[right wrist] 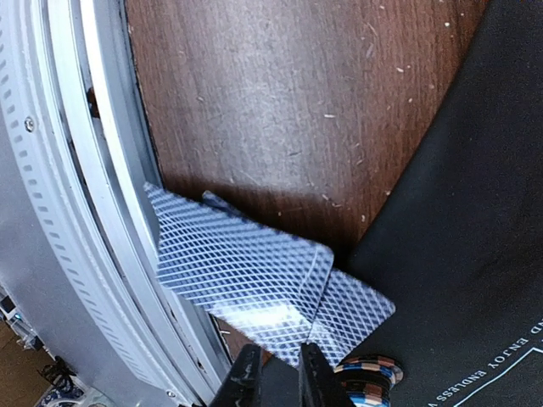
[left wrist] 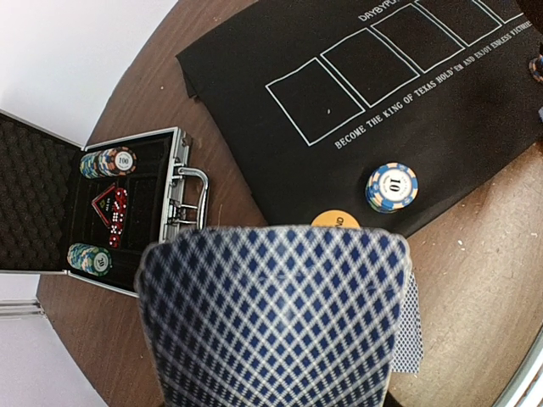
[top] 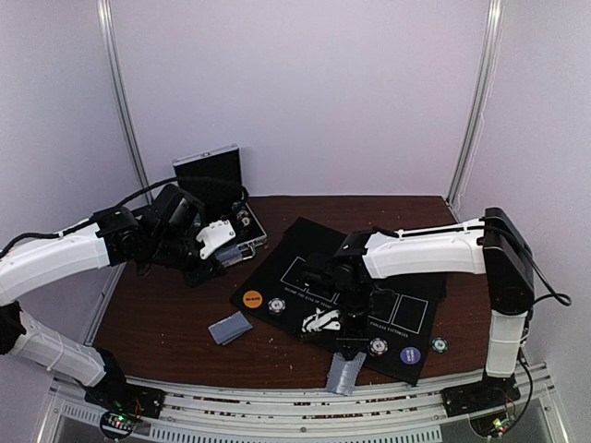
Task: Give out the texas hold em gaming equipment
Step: Distribute the poker card in the small blind area, then pick up the poker card from the face-down deck piles.
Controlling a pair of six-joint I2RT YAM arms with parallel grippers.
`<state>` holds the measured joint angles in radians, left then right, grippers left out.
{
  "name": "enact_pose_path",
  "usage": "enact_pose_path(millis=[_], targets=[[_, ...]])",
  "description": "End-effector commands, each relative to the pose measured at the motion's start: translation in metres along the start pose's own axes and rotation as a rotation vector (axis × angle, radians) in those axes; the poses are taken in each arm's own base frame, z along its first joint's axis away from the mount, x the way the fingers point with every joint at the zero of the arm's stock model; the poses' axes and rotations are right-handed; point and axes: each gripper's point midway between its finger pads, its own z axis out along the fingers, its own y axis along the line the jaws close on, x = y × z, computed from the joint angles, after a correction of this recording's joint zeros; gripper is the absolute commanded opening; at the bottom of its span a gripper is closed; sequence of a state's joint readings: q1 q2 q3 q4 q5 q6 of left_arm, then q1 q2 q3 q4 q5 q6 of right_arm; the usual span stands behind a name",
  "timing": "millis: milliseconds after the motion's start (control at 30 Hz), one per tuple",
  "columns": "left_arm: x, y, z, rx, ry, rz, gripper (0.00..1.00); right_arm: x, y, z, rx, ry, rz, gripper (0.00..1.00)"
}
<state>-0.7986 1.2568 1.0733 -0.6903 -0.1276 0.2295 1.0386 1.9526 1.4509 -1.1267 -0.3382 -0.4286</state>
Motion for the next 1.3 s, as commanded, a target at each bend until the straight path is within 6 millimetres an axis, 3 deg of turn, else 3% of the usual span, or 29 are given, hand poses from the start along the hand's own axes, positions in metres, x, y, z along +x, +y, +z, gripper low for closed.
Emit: enact_pose_path(millis=[0, 167, 267, 400, 533, 633, 700, 767, 933, 1100, 1267], targets=[[-0.009, 0.003, -0.003, -0.017, -0.043, -0.009, 0.40, 0.006, -0.006, -0.009, 0.068, 0.017, 0.052, 0.20], [-0.009, 0.003, -0.003, -0.015, -0.042, -0.009, 0.40, 0.009, -0.012, -0.019, 0.126, 0.009, 0.073, 0.22], [-0.010, 0.003, -0.005, -0.016, -0.048, -0.009, 0.40, -0.008, -0.016, -0.043, 0.172, -0.102, 0.085, 0.25], [-0.011, 0.003, -0.006, -0.013, -0.054, -0.008, 0.40, -0.047, -0.033, -0.106, 0.208, -0.414, 0.179, 0.29], [-0.014, 0.000, -0.006, 0.006, -0.062, -0.003, 0.40, -0.074, -0.068, -0.174, 0.183, -0.765, 0.362, 0.47], [-0.017, -0.001, -0.008, 0.016, -0.076, 0.005, 0.40, -0.095, -0.087, -0.223, 0.072, -1.040, 0.482, 0.61], [-0.019, -0.002, -0.010, 0.022, -0.085, 0.010, 0.40, -0.116, -0.088, -0.260, -0.032, -1.252, 0.476, 0.64], [-0.020, -0.002, -0.010, 0.025, -0.089, 0.012, 0.40, -0.131, -0.087, -0.279, -0.134, -1.378, 0.492, 0.67], [-0.023, -0.003, -0.012, 0.030, -0.101, 0.019, 0.40, -0.179, -0.081, -0.275, -0.273, -1.391, 0.440, 0.83], [-0.024, -0.003, -0.011, 0.032, -0.102, 0.024, 0.40, -0.213, -0.071, -0.255, -0.300, -1.321, 0.377, 0.84], [-0.027, -0.002, -0.011, 0.031, -0.111, 0.024, 0.40, -0.228, -0.065, -0.236, -0.346, -1.273, 0.344, 0.82]])
